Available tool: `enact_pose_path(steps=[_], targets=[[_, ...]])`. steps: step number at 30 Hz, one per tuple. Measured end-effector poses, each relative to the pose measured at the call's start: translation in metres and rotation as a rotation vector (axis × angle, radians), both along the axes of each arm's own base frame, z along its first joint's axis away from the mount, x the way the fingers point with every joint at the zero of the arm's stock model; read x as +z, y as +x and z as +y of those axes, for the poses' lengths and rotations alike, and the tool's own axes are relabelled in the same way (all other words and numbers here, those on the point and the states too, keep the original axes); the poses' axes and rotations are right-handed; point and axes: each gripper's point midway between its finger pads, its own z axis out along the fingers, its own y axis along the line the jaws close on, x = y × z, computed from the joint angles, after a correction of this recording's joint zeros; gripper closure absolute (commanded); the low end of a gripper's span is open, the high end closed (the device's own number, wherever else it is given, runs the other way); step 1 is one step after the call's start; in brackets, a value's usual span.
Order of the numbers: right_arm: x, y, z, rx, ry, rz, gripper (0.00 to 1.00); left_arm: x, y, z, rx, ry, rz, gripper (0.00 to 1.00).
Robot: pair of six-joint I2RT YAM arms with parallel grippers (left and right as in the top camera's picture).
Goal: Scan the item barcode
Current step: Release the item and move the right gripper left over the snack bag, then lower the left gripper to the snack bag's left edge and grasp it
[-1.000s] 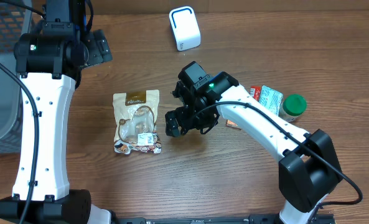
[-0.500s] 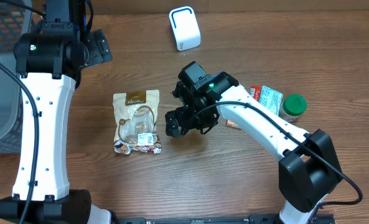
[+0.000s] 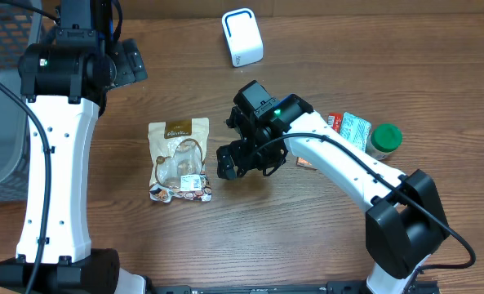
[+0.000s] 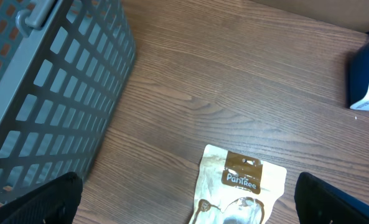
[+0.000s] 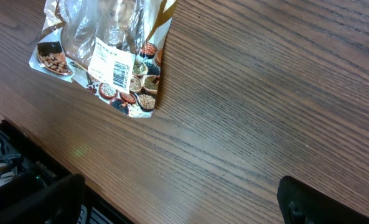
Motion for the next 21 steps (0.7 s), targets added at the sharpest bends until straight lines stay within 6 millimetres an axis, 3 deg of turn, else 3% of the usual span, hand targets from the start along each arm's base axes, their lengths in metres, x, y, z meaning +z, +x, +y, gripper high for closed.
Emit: enact_pose_path(steps=[11, 16, 21], targets=[[0.000, 0.000, 0.000, 0.000, 0.000, -0.002, 0.00, 0.000, 0.000, 0.000, 0.000, 0.000, 0.000, 0.00], [0.005, 0.018, 0.014, 0.000, 0.061, -0.080, 0.00, 0.000, 0.001, 0.000, 0.000, 0.000, -0.003, 0.00], [0.007, 0.025, 0.019, 0.000, 0.084, -0.111, 0.00, 0.031, 0.038, -0.001, 0.005, -0.007, -0.206, 0.00]])
